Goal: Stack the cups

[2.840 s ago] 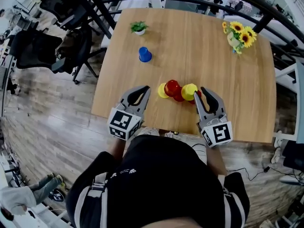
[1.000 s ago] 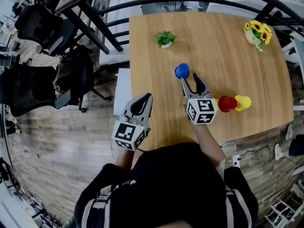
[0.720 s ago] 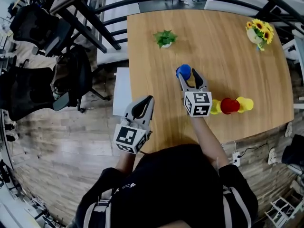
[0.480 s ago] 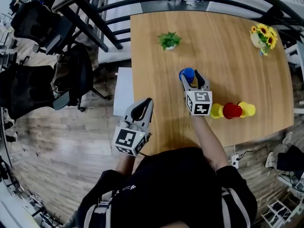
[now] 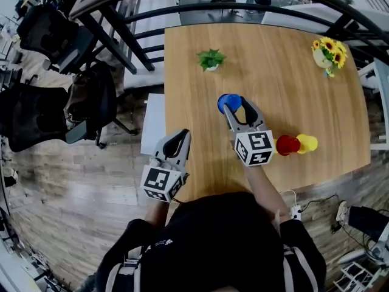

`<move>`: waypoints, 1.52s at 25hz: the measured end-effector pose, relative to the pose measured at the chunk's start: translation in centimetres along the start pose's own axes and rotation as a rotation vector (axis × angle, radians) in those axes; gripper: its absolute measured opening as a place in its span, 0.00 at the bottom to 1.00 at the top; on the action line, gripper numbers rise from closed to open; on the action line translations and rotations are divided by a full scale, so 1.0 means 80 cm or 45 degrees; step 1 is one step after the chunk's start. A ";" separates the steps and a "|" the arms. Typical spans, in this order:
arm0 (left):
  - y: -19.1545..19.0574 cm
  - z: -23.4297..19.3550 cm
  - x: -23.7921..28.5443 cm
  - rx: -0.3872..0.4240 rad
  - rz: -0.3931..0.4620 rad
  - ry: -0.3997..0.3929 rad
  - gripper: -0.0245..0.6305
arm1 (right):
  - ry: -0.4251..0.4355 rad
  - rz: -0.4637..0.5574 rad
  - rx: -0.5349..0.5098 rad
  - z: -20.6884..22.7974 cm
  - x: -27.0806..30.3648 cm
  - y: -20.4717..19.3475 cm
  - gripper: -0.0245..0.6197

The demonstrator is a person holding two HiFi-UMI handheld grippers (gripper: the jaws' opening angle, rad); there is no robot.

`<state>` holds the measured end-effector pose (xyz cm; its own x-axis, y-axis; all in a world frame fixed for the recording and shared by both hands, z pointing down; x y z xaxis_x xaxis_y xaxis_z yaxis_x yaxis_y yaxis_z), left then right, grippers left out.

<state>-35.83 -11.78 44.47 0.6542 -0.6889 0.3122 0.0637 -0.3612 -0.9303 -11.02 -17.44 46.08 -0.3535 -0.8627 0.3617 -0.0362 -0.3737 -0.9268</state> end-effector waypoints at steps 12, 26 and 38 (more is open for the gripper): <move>0.016 0.067 0.021 0.022 0.035 -0.090 0.06 | 0.044 0.133 -0.149 0.013 -0.138 0.068 0.39; 0.036 0.163 0.090 0.096 0.048 -0.312 0.06 | -0.355 0.087 -0.105 0.143 -0.316 0.061 0.39; 0.037 0.192 0.096 0.107 0.019 -0.290 0.06 | -0.183 -0.119 -0.114 0.162 -0.319 0.039 0.39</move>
<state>-19.06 -8.49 41.11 0.8080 -0.5308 0.2557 0.1089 -0.2920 -0.9502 10.01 -1.05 35.25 -0.2078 -0.8680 0.4511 -0.1479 -0.4280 -0.8916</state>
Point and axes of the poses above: the fingertips, and each gripper's own axes: x forward along the fingers, z to its right, y out of its top, the point moved 10 cm from there along -x, backward along the fingers, and after that the axes turned 4 degrees about -z, right-handed, at the moved point
